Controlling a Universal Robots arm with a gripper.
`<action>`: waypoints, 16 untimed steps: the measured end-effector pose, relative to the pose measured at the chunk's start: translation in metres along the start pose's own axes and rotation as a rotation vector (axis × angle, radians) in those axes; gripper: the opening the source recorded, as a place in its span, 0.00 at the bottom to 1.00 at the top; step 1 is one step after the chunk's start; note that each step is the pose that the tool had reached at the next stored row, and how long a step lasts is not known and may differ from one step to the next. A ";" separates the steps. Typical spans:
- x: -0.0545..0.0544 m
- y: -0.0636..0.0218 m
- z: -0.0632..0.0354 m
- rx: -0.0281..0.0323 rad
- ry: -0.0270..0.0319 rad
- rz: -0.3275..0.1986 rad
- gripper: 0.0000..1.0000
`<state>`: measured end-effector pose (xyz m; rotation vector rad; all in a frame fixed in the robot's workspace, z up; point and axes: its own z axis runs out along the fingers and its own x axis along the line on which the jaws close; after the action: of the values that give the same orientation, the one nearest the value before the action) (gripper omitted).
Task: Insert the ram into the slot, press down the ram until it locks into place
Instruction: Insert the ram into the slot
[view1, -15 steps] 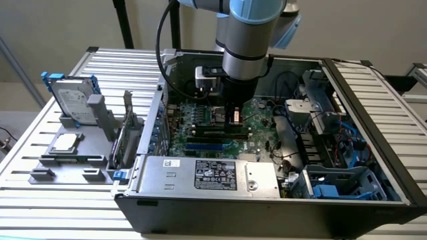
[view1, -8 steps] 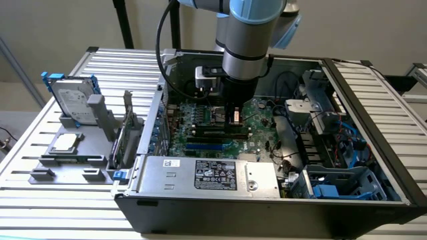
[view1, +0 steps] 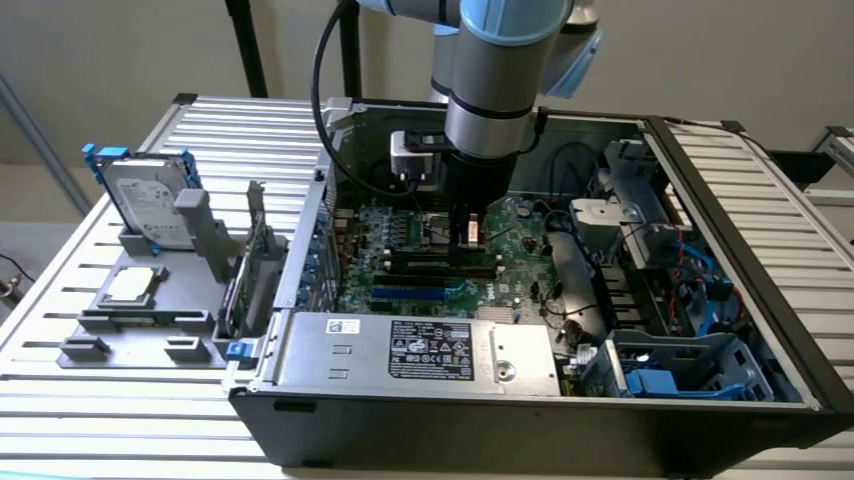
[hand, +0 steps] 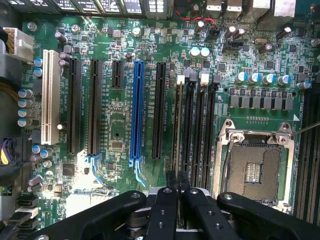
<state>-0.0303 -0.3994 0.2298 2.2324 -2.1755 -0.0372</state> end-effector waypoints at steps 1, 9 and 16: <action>0.000 -0.0001 -0.0003 -0.0003 0.0004 0.000 0.12; 0.000 -0.0002 -0.0002 -0.0007 0.0062 0.000 0.12; 0.000 -0.0004 0.0008 -0.0011 0.0080 0.000 0.12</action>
<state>-0.0300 -0.3993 0.2289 2.2279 -2.1711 -0.0294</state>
